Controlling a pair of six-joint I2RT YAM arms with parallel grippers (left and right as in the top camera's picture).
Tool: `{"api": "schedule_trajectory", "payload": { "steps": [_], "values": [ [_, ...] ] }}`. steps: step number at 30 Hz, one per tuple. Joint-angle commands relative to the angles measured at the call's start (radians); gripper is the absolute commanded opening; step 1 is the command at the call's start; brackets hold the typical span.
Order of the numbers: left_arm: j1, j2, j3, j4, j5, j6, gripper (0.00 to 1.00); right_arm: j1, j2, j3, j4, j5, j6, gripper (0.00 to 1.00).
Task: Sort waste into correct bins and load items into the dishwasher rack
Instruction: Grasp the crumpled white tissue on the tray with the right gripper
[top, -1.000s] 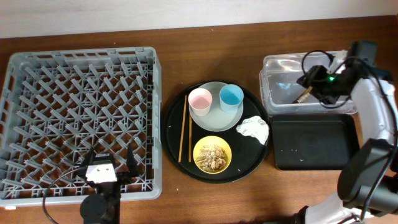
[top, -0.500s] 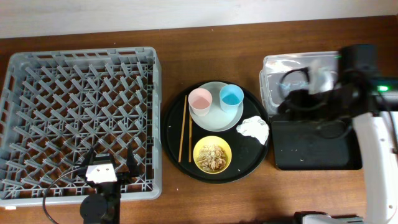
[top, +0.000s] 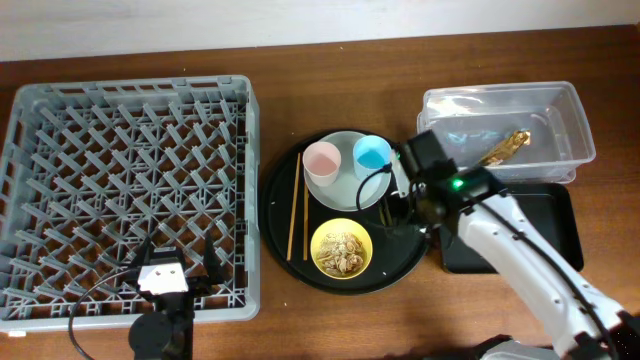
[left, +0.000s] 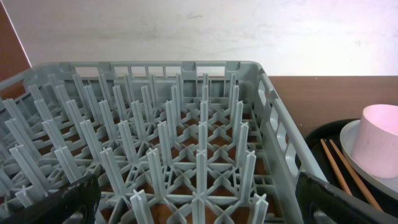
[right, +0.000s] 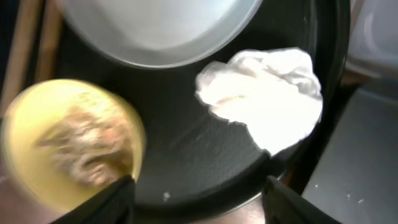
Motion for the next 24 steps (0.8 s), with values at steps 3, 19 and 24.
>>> {"api": "schedule_trajectory", "payload": {
  "steps": [3, 19, 24],
  "values": [
    [-0.003, -0.004, -0.003, -0.001, -0.007, 0.015, 0.99, 0.005, 0.05, -0.126, 0.214, 0.094, -0.032, 0.73],
    [-0.003, -0.004, -0.003, -0.001, -0.007, 0.015, 0.99, 0.005, 0.275, -0.141, 0.381, 0.182, -0.201, 0.82],
    [-0.003, -0.004, -0.003, -0.001, -0.007, 0.015, 0.99, 0.006, 0.24, -0.104, 0.321, 0.06, -0.201, 0.18]
  ]
}}
